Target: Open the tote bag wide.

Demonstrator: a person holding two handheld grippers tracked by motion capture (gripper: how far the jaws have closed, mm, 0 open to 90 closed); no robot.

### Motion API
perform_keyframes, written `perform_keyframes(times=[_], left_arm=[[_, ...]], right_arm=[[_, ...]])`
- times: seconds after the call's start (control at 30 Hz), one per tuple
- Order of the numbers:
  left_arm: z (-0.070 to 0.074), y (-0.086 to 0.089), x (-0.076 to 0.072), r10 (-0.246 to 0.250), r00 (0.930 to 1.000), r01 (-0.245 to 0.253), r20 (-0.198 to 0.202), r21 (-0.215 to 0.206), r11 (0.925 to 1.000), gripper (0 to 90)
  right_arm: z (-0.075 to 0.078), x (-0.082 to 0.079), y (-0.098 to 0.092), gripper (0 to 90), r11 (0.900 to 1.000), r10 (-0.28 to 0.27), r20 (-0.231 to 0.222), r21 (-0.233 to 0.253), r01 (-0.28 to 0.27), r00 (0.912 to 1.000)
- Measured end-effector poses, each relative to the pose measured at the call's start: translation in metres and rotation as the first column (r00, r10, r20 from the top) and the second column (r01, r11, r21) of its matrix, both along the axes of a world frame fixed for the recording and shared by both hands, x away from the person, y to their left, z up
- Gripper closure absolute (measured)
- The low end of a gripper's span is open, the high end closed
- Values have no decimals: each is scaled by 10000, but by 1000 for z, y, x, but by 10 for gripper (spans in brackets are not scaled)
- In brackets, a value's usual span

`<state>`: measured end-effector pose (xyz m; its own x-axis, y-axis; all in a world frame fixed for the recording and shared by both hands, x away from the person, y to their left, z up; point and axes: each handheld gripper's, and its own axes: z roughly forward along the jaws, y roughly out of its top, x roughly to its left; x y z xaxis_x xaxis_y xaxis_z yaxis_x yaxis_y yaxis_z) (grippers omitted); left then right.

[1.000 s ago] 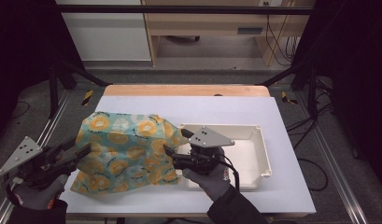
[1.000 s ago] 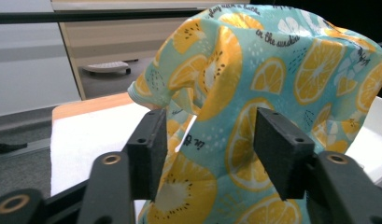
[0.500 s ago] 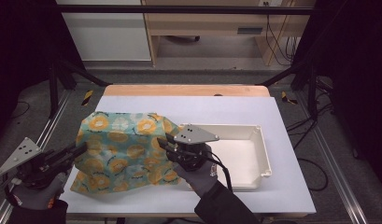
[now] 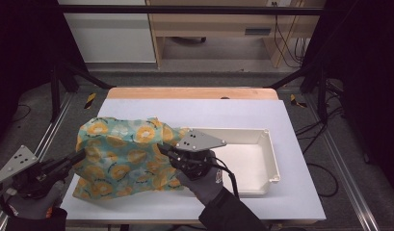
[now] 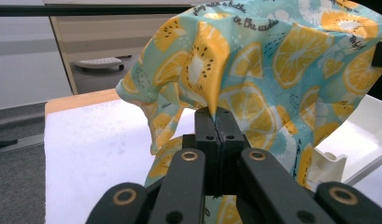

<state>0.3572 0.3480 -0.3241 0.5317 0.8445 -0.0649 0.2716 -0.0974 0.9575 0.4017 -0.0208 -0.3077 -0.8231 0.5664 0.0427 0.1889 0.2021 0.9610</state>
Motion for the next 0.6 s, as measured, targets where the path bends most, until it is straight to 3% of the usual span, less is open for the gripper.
perform_keyframes(times=[0.27, 0.6], left_arm=[[-6, 0, -6, 9, 9999, -8, -133, 99, 10000, 898], [-17, 1, -5, 2, 9991, 5, -432, 177, 9998, 898]], right_arm=[[-9, -8, 6, 900, 9986, 450, -99, -261, -453, 9989], [-30, -4, 12, 900, 9972, 589, -575, -433, -615, 9966]])
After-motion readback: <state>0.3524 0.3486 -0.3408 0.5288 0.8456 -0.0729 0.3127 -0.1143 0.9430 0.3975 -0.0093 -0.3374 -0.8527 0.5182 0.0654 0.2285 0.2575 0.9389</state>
